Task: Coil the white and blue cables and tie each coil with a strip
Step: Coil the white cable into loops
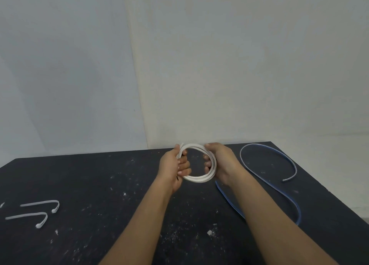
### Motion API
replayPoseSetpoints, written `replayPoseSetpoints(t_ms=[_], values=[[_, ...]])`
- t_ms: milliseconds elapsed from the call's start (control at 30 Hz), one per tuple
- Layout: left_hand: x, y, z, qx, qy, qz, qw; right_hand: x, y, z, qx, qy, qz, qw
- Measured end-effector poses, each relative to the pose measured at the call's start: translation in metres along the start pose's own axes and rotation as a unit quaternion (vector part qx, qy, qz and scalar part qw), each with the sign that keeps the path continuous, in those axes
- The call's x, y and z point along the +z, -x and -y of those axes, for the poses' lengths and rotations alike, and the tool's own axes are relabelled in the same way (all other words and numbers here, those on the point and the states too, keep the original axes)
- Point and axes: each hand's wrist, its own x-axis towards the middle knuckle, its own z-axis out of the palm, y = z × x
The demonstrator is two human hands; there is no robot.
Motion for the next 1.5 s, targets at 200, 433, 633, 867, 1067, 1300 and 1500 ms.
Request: replayPoseSetpoints(t_ms=[200, 433, 633, 867, 1067, 1300, 1500], values=[[-0.001, 0.006, -0.01, -0.003, -0.027, 0.042, 0.999, -0.002, -0.006, 0.004, 0.03, -0.129, 0.007, 0.991], [-0.001, 0.007, -0.019, 0.019, -0.12, 0.04, 0.992, -0.003, 0.001, 0.01, -0.061, 0.062, 0.054, 0.995], [-0.004, 0.008, -0.014, 0.008, -0.254, 0.069, 0.965, 0.001, -0.001, -0.005, -0.188, 0.207, 0.04, 0.959], [-0.006, 0.011, -0.022, 0.007, -0.316, 0.072, 0.946, 0.004, -0.004, -0.018, -0.298, 0.304, 0.098, 0.9], [-0.008, 0.015, -0.03, 0.021, -0.366, 0.07, 0.928, 0.008, -0.01, -0.029, -0.391, 0.337, 0.049, 0.855], [-0.02, 0.014, -0.013, 0.111, -0.409, 0.0, 0.906, 0.015, -0.015, -0.041, -0.406, 0.314, -0.007, 0.858], [-0.03, 0.01, 0.004, 0.154, -0.347, -0.045, 0.924, 0.021, -0.018, -0.05, -0.377, 0.266, -0.057, 0.885]])
